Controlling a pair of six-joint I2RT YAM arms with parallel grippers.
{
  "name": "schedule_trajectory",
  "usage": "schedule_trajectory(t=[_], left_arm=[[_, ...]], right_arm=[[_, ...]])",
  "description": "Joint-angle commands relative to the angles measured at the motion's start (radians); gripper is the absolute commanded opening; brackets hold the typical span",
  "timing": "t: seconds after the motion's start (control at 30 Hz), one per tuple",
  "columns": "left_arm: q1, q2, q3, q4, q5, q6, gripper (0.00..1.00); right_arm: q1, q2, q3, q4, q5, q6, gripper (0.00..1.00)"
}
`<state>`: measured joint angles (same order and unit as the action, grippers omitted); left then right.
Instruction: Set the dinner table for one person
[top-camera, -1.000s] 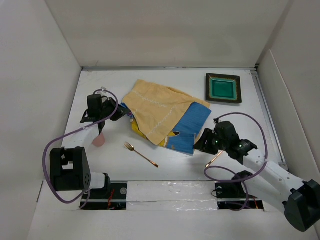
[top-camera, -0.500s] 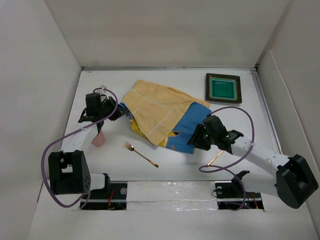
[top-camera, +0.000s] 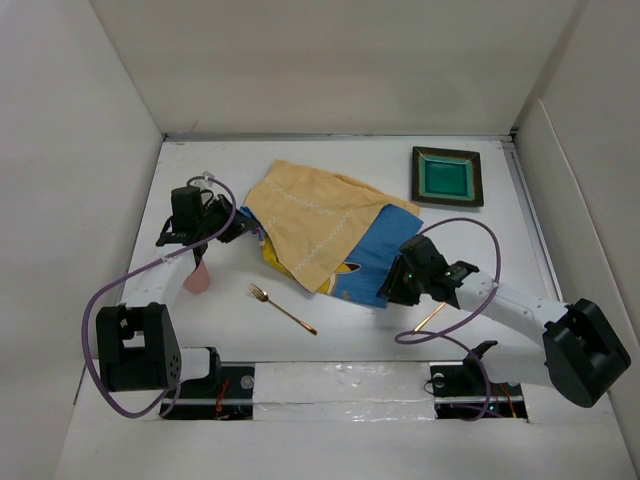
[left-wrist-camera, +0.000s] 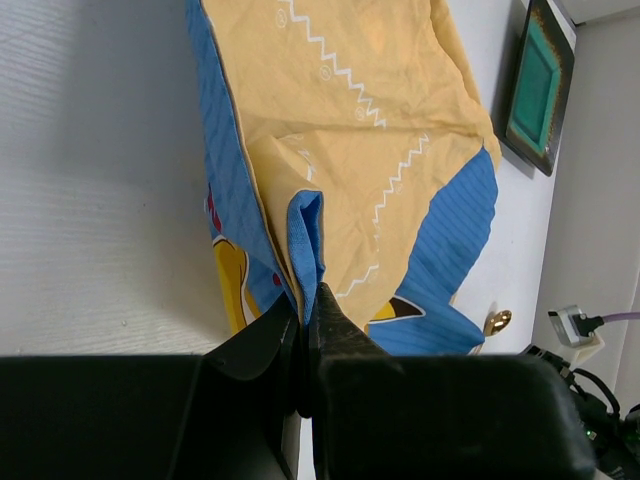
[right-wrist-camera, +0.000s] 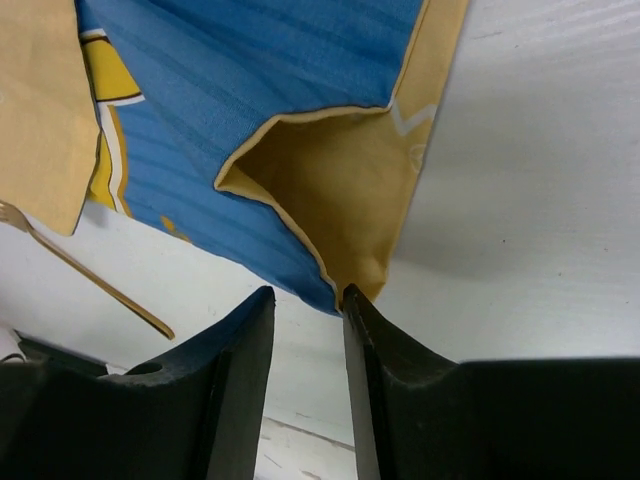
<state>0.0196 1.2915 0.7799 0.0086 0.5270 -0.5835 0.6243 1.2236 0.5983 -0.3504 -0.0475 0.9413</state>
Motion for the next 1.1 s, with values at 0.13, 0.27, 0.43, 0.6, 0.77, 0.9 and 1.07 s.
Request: schedule_trajectory(t=[0.13, 0.27, 0.43, 0.6, 0.77, 0.9, 1.07], left_arm=[[0.005, -0.041, 0.027, 0.007, 0.016, 0.021, 0.0], [0.005, -0.04, 0.025, 0.01, 0.013, 0.022, 0.0], [0.005, -0.035, 0.025, 0.011, 0.011, 0.019, 0.0], [0.005, -0.031, 0.032, 0.01, 0.008, 0.02, 0.0], [0.005, -0.029, 0.047, -0.002, 0.001, 0.024, 0.0], [0.016, -0.029, 0.1, -0.039, -0.002, 0.022, 0.0], [0.028, -0.073, 0.326, -0.099, -0.013, -0.033, 0.0]], right_arm=[[0.021, -0.004, -0.017, 0.028, 0.028, 0.021, 0.46], [0.022, -0.016, -0.045, 0.085, 0.018, 0.016, 0.37], [0.022, -0.012, -0.037, 0.123, 0.035, -0.018, 0.33], [0.031, -0.029, -0.048, 0.171, 0.081, -0.044, 0.33], [0.04, -0.05, -0.038, 0.179, 0.072, -0.071, 0.04], [0.049, -0.192, 0.105, 0.067, 0.162, -0.136, 0.0], [0.038, -0.279, 0.472, -0.143, 0.255, -0.317, 0.0]])
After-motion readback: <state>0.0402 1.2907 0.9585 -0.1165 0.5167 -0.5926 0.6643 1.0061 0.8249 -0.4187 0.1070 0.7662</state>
